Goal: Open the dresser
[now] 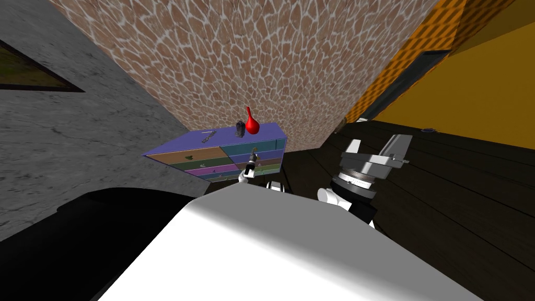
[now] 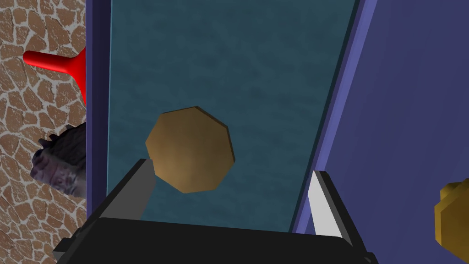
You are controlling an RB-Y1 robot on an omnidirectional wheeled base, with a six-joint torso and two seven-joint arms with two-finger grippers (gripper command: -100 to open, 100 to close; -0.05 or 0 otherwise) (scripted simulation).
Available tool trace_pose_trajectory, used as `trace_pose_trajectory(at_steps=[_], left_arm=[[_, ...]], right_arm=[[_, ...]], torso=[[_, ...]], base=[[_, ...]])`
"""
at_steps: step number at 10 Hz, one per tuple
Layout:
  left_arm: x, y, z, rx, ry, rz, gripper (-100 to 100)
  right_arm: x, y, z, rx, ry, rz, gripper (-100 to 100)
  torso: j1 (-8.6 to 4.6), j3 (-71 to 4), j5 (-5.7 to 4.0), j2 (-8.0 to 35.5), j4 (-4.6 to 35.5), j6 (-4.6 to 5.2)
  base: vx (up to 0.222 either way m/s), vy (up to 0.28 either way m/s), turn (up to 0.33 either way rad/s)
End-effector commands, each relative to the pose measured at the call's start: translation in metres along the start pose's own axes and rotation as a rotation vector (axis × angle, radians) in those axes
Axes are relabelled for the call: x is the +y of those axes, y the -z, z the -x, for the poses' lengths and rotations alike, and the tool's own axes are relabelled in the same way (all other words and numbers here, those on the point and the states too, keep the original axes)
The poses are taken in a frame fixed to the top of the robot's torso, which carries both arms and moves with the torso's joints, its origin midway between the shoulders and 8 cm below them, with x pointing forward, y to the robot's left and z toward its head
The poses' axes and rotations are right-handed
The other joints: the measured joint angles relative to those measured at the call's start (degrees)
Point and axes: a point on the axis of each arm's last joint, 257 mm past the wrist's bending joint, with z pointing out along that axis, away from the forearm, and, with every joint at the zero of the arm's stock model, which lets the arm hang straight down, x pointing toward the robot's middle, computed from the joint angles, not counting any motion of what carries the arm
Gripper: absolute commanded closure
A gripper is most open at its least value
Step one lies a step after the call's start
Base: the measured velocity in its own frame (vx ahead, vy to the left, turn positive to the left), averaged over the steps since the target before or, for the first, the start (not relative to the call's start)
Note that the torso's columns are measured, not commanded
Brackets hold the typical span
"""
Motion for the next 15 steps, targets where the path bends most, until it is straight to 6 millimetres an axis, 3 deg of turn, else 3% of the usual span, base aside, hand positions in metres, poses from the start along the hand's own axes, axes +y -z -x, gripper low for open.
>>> trace_pose_trajectory(at_steps=[1,2,3,5,6,7,10,12,13,15], left_arm=[[-0.006,-0.023,-0.009,0.029,0.002,-0.012,-100],[0.005,-0.021,-0.008,0.026,0.002,0.012,-100],[-0.003,-0.035,-0.009,0.043,-0.001,-0.005,-100],[0.006,-0.039,-0.011,0.045,-0.001,0.016,-100],[-0.004,-0.051,-0.011,0.059,-0.005,-0.003,-100],[0.000,-0.056,-0.014,0.061,-0.005,0.009,-100],[-0.013,-0.078,-0.019,0.080,-0.009,-0.010,-100],[-0.001,-0.074,-0.015,0.073,-0.011,0.017,-100],[-0.015,-0.088,-0.014,0.084,-0.017,-0.006,-100],[-0.008,-0.091,-0.015,0.083,-0.019,0.016,-100]], right_arm=[[0.000,0.000,0.000,0.000,0.000,0.000,0],[0.000,0.000,0.000,0.000,0.000,0.000,0],[0.000,0.000,0.000,0.000,0.000,0.000,0],[0.000,0.000,0.000,0.000,0.000,0.000,0],[0.000,0.000,0.000,0.000,0.000,0.000,0],[0.000,0.000,0.000,0.000,0.000,0.000,0],[0.000,0.000,0.000,0.000,0.000,0.000,0],[0.000,0.000,0.000,0.000,0.000,0.000,0],[0.000,0.000,0.000,0.000,0.000,0.000,0],[0.000,0.000,0.000,0.000,0.000,0.000,0]], torso=[[-0.03,0.0,-0.01,0.0,0.0,-0.03],[-0.01,0.0,-0.01,0.0,0.0,0.00],[0.07,-0.1,0.02,-0.1,0.0,-0.01],[0.09,0.0,-0.02,-0.1,0.1,-0.03],[0.11,-0.1,0.00,-0.1,0.0,0.00],[0.17,-0.1,-0.05,-0.2,0.1,-0.16],[0.17,0.0,0.01,-0.1,0.0,-0.06],[0.07,-0.1,0.02,-0.1,0.0,-0.03],[0.05,0.0,0.01,-0.1,0.0,-0.03],[-0.08,0.1,-0.03,0.1,0.0,0.01]], base=[[-0.038,-0.043,0.087],[-0.013,-0.019,-0.002],[-0.032,-0.025,0.129],[-0.027,-0.025,0.049],[-0.033,-0.032,0.109],[-0.041,-0.036,0.103],[-0.032,-0.024,0.082],[0.004,0.005,-0.008],[-0.018,-0.020,0.169],[-0.032,-0.025,0.037]])
